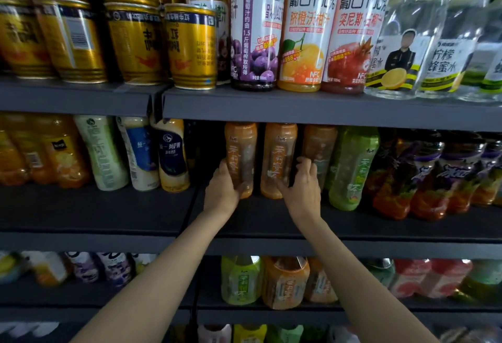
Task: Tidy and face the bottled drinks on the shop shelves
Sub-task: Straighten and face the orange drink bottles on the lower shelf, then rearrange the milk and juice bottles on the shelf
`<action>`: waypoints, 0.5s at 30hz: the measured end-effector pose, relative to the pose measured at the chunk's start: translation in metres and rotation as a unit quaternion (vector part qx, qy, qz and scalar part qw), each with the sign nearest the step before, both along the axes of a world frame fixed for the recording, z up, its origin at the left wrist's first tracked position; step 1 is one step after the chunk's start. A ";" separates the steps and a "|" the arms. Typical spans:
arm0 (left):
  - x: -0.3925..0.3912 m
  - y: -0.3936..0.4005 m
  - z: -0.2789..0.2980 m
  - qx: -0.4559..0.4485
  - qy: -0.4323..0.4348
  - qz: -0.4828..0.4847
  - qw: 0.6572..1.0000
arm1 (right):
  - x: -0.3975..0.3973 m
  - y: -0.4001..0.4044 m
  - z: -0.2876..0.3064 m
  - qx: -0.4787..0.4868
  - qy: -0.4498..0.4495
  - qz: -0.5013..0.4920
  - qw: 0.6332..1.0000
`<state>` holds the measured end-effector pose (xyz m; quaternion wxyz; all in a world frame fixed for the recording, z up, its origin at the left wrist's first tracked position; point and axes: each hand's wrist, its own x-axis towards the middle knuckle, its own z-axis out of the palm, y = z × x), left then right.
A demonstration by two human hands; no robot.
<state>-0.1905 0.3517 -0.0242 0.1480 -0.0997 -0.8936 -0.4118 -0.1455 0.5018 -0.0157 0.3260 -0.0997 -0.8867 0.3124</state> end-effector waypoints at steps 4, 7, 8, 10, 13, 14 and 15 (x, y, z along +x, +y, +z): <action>0.022 -0.027 -0.004 0.000 0.110 0.010 0.994 | 0.003 -0.023 0.005 0.014 0.125 0.037 0.991; 0.027 -0.064 -0.004 0.027 0.161 0.057 0.985 | -0.002 -0.058 0.013 0.062 0.165 0.064 0.982; 0.025 -0.078 -0.003 0.052 0.158 0.078 0.983 | -0.005 -0.072 0.013 0.075 0.171 0.076 0.980; 0.021 -0.108 0.001 0.097 0.147 0.103 0.979 | -0.014 -0.102 0.012 0.090 0.172 0.112 0.975; 0.016 -0.155 0.002 0.107 0.138 0.104 0.979 | -0.035 -0.149 0.009 0.023 0.090 0.182 0.979; 0.014 -0.170 0.002 0.098 0.135 0.099 0.981 | -0.044 -0.165 0.011 -0.026 0.048 0.203 0.978; 0.011 -0.187 0.002 0.088 0.131 0.092 0.983 | -0.054 -0.181 0.012 -0.077 0.014 0.213 0.974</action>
